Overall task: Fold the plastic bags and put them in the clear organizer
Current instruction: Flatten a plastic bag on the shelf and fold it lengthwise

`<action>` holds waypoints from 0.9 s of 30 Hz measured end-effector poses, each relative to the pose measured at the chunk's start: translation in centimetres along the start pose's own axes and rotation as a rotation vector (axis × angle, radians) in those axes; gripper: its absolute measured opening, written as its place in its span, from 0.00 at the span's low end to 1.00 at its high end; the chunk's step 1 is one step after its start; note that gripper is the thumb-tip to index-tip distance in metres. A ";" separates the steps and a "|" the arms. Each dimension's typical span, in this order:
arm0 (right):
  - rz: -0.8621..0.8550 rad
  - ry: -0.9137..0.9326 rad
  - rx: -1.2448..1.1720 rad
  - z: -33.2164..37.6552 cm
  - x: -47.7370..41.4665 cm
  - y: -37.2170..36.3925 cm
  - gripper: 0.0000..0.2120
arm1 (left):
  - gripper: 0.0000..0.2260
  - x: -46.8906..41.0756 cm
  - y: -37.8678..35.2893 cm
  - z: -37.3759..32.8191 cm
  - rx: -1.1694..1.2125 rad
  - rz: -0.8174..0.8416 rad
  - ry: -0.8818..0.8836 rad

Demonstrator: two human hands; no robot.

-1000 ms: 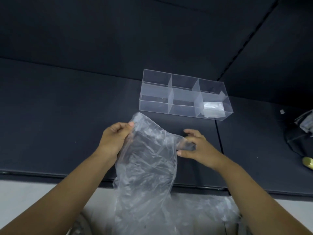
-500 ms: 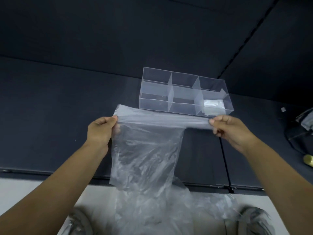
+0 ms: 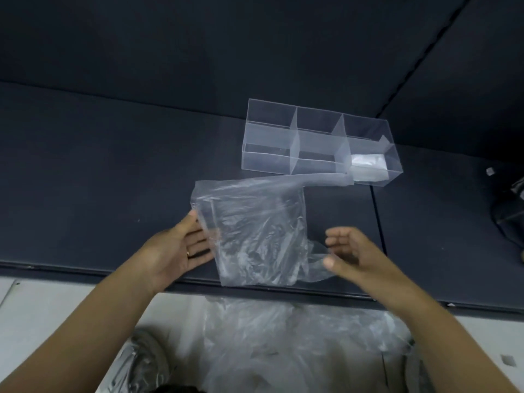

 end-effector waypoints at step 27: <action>-0.680 -0.341 -0.368 -6.0 -2.4 0.2 0.16 | 0.11 2.6 -1.9 4.1 0.124 0.202 0.060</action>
Point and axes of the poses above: each hand's wrist, its own x-axis away from the middle knuckle, its own y-axis out of the back of the hand, z = x × y, the point moved 1 cm from there along -x, towards the middle knuckle, and after that the axes turned 7 degrees about x, right-handed, at the moved point
